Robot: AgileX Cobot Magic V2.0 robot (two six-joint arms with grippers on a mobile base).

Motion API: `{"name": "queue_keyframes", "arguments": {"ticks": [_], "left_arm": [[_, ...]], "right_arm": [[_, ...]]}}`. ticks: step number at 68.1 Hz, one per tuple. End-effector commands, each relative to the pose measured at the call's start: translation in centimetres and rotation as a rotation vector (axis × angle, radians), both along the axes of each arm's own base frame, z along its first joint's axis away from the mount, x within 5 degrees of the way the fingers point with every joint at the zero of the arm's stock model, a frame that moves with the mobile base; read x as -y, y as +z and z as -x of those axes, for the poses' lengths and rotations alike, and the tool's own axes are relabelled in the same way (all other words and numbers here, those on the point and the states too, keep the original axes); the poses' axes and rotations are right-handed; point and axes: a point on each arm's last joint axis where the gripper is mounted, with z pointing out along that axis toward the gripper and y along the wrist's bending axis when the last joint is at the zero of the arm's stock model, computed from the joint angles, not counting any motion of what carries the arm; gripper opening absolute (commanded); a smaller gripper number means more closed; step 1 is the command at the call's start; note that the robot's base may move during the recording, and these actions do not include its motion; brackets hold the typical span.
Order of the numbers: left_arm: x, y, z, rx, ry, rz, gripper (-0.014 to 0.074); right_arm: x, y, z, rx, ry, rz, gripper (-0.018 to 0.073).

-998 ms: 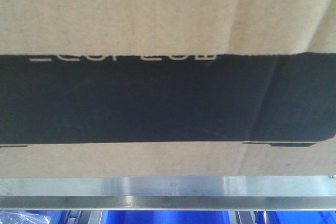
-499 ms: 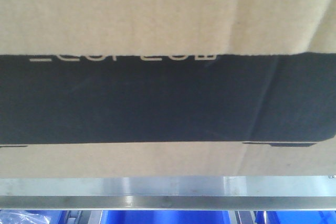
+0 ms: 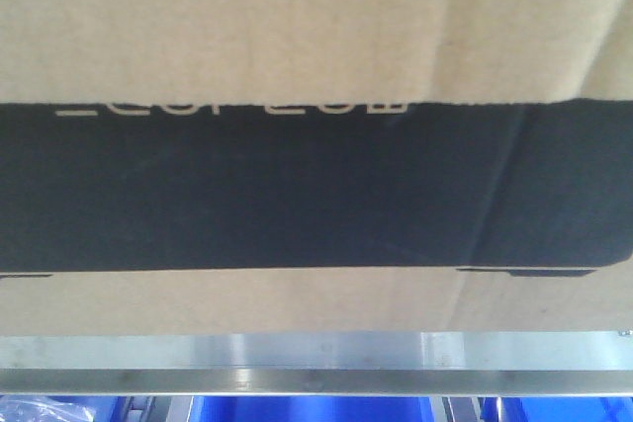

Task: Grab box from left shelf to table start
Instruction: 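Lift the box off the shelf and pull it toward the robot, then hold the box with both grippers while the base turns away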

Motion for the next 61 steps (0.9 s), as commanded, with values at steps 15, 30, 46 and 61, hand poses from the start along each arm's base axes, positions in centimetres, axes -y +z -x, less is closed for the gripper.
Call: {"name": "queue_keyframes", "arguments": {"ticks": [15,30,46,61], "left_arm": [[-0.65,1.36,0.27,0.109,0.046,-0.021,-0.0099],[-0.65,1.36,0.27,0.109,0.046,-0.021,-0.0099],[-0.65,1.36,0.27,0.109,0.046,-0.021,-0.0099],[-0.65,1.36,0.27,0.109,0.046,-0.021,-0.0099]], "right_arm": [[1.55,1.67,-0.39,0.164,-0.102,0.142,0.0057],[1.55,1.67,-0.39,0.164,-0.102,0.142,0.0057],[1.55,1.67,-0.39,0.164,-0.102,0.142,0.0057],[1.55,1.67,-0.39,0.164,-0.102,0.142,0.0057]]}}
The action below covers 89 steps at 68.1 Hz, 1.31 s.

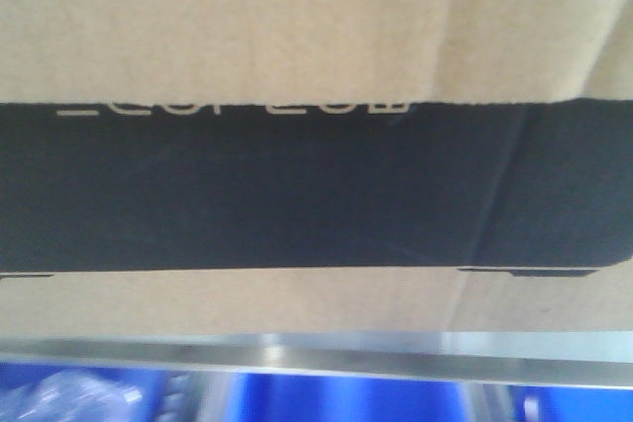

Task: Grab box from left shelf to table start
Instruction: 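Hold the box with both grippers while the base turns away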

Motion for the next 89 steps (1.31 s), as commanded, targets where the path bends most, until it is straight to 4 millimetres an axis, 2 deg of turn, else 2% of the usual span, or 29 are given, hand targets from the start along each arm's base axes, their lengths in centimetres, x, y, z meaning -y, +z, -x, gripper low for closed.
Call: {"name": "queue_keyframes", "arguments": {"ticks": [1,89], "left_arm": [[-0.65,1.40,0.29,0.111,0.046,-0.021,-0.0099],[-0.65,1.40,0.29,0.111,0.046,-0.021,-0.0099]], "right_arm": [[1.55,1.67,-0.39,0.164,-0.102,0.142,0.0057],[1.55,1.67,-0.39,0.164,-0.102,0.142,0.0057]]}}
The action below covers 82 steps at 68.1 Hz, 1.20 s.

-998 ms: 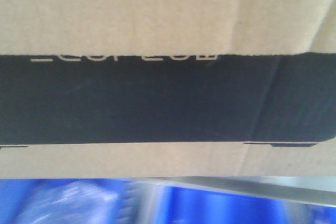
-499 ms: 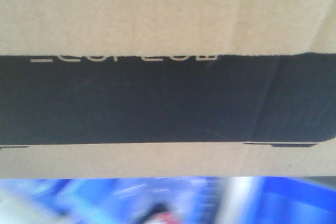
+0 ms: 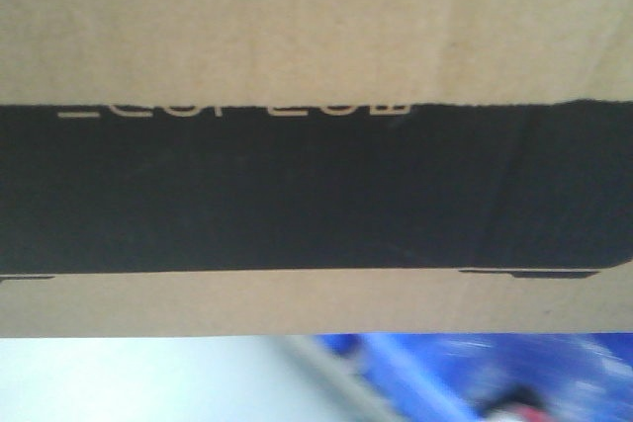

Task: Grab box from left shelf to table start
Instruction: 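Hold the box with both grippers while the base turns away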

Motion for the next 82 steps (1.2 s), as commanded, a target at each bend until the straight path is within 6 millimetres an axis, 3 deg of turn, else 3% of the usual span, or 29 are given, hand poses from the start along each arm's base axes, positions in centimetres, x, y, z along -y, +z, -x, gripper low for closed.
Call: {"name": "queue_keyframes", "arguments": {"ticks": [1,82], "left_arm": [[-0.67,1.40,0.29,0.111,0.047,-0.023,-0.0099],[-0.61,1.40,0.30,0.110,0.043,-0.017,-0.0099]], "right_arm": [[1.55,1.67,-0.39,0.164,-0.102,0.142,0.0057],[1.55,1.67,-0.39,0.164,-0.102,0.142,0.0057]]}}
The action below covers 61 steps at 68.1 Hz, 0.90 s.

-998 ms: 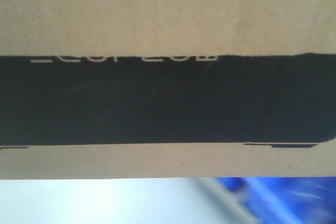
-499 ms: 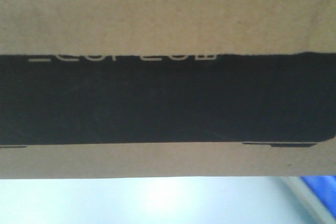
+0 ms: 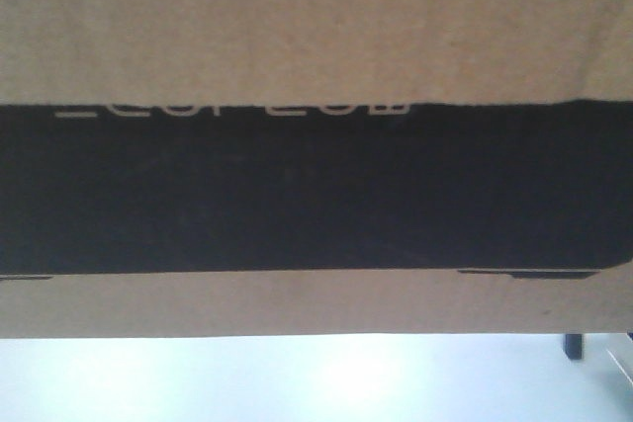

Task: Grab box from left shelf to table start
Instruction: 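Hold the box with both grippers while the base turns away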

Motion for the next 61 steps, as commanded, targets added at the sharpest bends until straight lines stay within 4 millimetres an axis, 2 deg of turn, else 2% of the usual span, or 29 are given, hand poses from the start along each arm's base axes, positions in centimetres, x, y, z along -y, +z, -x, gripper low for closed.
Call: {"name": "queue_keyframes", "arguments": {"ticks": [1,61], "left_arm": [[-0.59,1.39,0.23,0.108,0.043,-0.017,-0.0099],[-0.59,1.39,0.23,0.108,0.043,-0.017,-0.0099]], "right_arm": [[1.55,1.67,-0.39,0.164,-0.102,0.142,0.0057],[1.56,1.62,-0.36,0.157,-0.102,0.143,0.0057]]}}
